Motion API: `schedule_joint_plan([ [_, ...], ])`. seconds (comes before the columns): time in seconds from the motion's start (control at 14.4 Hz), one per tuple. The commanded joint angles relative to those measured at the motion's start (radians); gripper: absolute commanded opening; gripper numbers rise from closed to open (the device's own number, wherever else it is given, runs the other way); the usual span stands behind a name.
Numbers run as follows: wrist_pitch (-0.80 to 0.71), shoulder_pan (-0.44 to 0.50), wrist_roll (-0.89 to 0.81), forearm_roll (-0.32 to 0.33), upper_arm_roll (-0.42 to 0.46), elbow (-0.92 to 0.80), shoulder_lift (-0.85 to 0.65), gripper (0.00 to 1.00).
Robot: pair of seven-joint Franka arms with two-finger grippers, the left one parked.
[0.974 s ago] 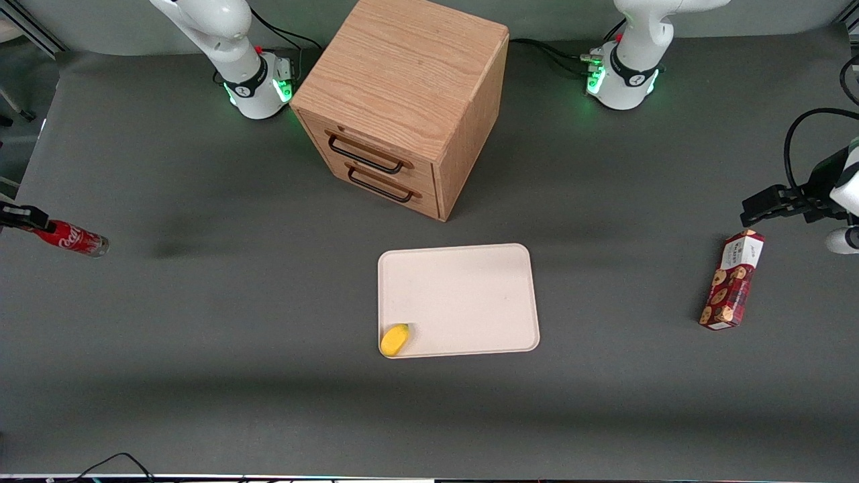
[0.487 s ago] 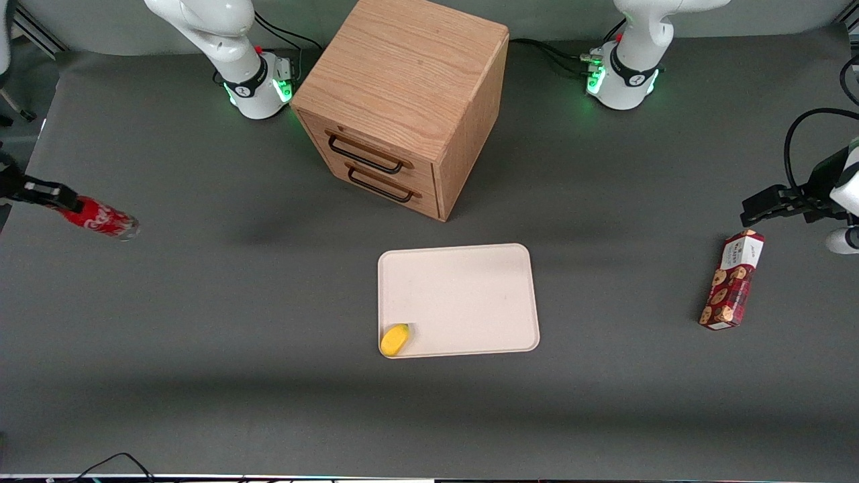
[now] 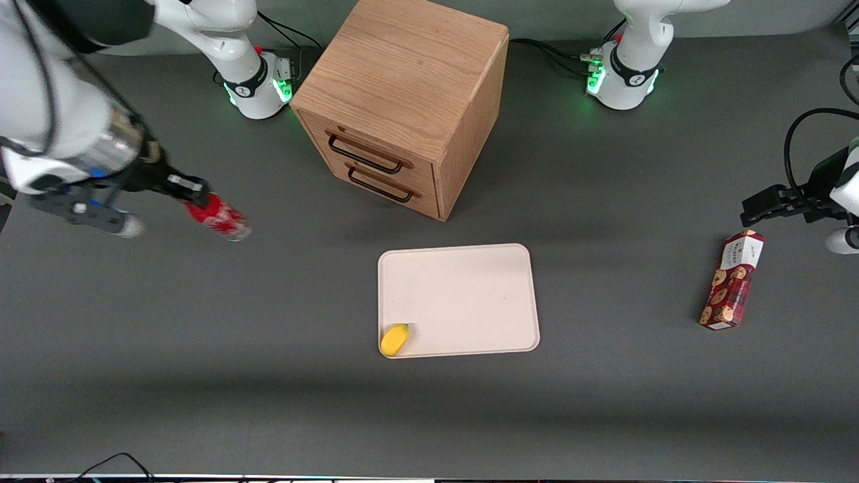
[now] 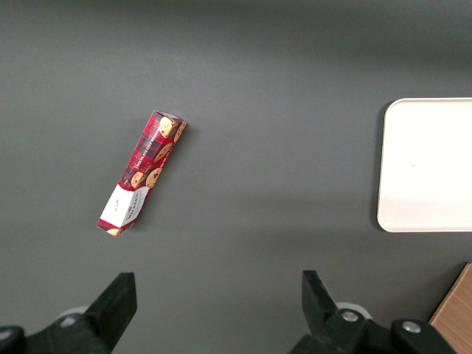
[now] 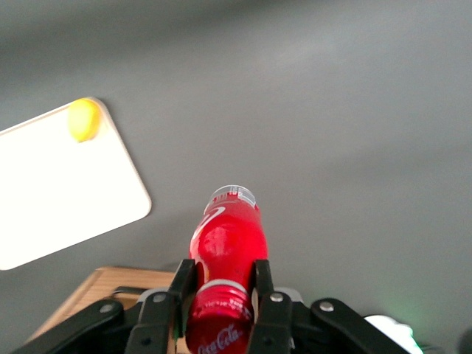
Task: Place coke bottle on tray
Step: 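Lift the bottle and carry it toward the white tray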
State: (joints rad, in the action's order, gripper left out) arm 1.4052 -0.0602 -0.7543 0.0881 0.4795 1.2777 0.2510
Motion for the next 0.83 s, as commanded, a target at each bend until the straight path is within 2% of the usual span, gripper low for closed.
schedule_joint_plan([
  [0.0,0.0,0.168,-0.189,0.021,-0.016,-0.219,0.199,0.0],
  [0.14,0.095,0.261,-0.282,0.021,-0.057,-0.251,0.286,0.0],
  [0.28,0.161,0.334,-0.289,0.021,-0.116,-0.248,0.342,0.0],
  [0.56,0.308,0.437,-0.309,0.022,-0.185,-0.25,0.5,0.0],
  [0.77,0.339,0.468,-0.324,0.021,-0.199,-0.247,0.551,0.0],
])
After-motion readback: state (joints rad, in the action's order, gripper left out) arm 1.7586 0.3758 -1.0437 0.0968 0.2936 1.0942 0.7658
